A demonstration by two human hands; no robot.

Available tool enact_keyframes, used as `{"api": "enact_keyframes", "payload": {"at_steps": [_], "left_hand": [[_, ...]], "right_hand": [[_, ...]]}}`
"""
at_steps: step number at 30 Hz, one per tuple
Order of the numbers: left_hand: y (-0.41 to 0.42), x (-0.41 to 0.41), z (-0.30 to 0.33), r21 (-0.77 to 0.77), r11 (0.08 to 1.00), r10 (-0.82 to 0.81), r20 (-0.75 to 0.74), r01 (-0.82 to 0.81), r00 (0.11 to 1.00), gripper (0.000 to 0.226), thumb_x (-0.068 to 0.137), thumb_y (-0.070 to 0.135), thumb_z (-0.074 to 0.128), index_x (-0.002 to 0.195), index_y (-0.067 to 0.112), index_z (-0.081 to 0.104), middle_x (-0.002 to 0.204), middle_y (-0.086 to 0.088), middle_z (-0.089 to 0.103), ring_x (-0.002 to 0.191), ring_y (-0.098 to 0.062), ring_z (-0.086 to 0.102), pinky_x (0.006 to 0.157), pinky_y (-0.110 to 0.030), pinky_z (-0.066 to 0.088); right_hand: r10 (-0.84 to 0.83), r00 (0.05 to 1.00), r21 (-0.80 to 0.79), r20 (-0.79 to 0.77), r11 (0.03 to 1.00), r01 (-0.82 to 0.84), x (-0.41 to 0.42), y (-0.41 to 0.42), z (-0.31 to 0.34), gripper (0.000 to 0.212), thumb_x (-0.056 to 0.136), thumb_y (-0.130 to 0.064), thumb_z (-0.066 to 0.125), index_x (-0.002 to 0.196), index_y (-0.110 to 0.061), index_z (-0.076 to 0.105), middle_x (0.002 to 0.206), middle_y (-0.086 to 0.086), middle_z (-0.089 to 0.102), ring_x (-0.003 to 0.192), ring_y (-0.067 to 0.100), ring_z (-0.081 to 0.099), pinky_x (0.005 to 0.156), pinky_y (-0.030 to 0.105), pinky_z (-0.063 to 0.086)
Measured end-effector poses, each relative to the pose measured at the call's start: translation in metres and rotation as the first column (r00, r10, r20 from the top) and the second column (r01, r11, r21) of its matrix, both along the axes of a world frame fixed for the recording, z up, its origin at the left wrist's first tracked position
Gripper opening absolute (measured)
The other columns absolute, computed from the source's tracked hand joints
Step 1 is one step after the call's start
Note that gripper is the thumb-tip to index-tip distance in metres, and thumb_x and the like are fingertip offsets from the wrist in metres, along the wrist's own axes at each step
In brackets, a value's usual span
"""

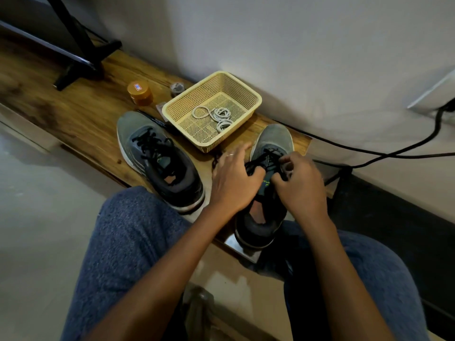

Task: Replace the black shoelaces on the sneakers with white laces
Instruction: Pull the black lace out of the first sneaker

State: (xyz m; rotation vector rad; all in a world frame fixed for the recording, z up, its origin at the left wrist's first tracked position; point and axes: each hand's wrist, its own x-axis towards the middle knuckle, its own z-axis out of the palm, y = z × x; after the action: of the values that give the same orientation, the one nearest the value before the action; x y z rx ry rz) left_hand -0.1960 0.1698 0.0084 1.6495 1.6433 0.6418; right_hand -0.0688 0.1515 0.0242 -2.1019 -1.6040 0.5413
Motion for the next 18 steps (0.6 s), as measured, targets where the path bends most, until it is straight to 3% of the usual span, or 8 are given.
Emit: {"api": "enact_keyframes", "payload": {"at_steps": [5, 13, 15, 18], "left_hand": [[-0.003, 0.003, -0.011, -0.046, 0.973, -0.230, -0.174, 0.225, 0.958, 0.061, 0.099, 0.036, 0.041, 0.154, 0.021, 0.018, 0.161, 0.005, 0.015, 0.148, -0.015, 0.005, 0.120, -0.044, 0.001], [-0.007, 0.009, -0.018, -0.034, 0.973, -0.229, -0.119, 0.227, 0.966, 0.054, 0.104, 0.026, 0.031, 0.153, 0.012, 0.013, 0.161, -0.003, 0.011, 0.149, -0.016, 0.002, 0.120, -0.041, -0.002], [-0.008, 0.010, -0.016, -0.034, 0.978, -0.208, -0.083, 0.206, 0.975, 0.054, 0.105, 0.024, 0.031, 0.153, 0.010, 0.012, 0.161, -0.005, 0.011, 0.149, -0.017, 0.003, 0.120, -0.038, 0.000], [-0.010, 0.013, -0.013, -0.045, 0.979, -0.200, -0.063, 0.198, 0.978, 0.053, 0.105, 0.022, 0.031, 0.153, 0.007, 0.012, 0.161, -0.009, 0.011, 0.149, -0.017, 0.004, 0.120, -0.034, 0.003]], "right_hand": [[0.085, 0.984, -0.018, 0.155, 0.996, -0.083, -0.008, 0.007, -0.006, 0.033, 0.090, -0.015, 0.058, 0.123, -0.013, 0.059, 0.127, 0.011, 0.046, 0.121, 0.029, 0.038, 0.090, 0.041, 0.041], [0.099, 0.949, 0.021, 0.300, 0.994, -0.110, -0.010, 0.009, -0.011, 0.022, 0.092, -0.022, 0.058, 0.113, -0.014, 0.061, 0.121, 0.010, 0.049, 0.114, 0.029, 0.041, 0.082, 0.043, 0.044], [0.055, 0.960, 0.058, 0.274, 0.996, -0.073, -0.010, 0.010, -0.011, 0.018, 0.092, -0.022, 0.060, 0.108, -0.014, 0.061, 0.120, 0.009, 0.049, 0.113, 0.029, 0.042, 0.082, 0.044, 0.042], [-0.119, 0.990, 0.140, 0.076, 0.984, 0.108, -0.007, 0.009, -0.009, 0.007, 0.090, -0.019, 0.062, 0.091, -0.016, 0.056, 0.119, 0.008, 0.047, 0.116, 0.028, 0.041, 0.087, 0.043, 0.038]]}}
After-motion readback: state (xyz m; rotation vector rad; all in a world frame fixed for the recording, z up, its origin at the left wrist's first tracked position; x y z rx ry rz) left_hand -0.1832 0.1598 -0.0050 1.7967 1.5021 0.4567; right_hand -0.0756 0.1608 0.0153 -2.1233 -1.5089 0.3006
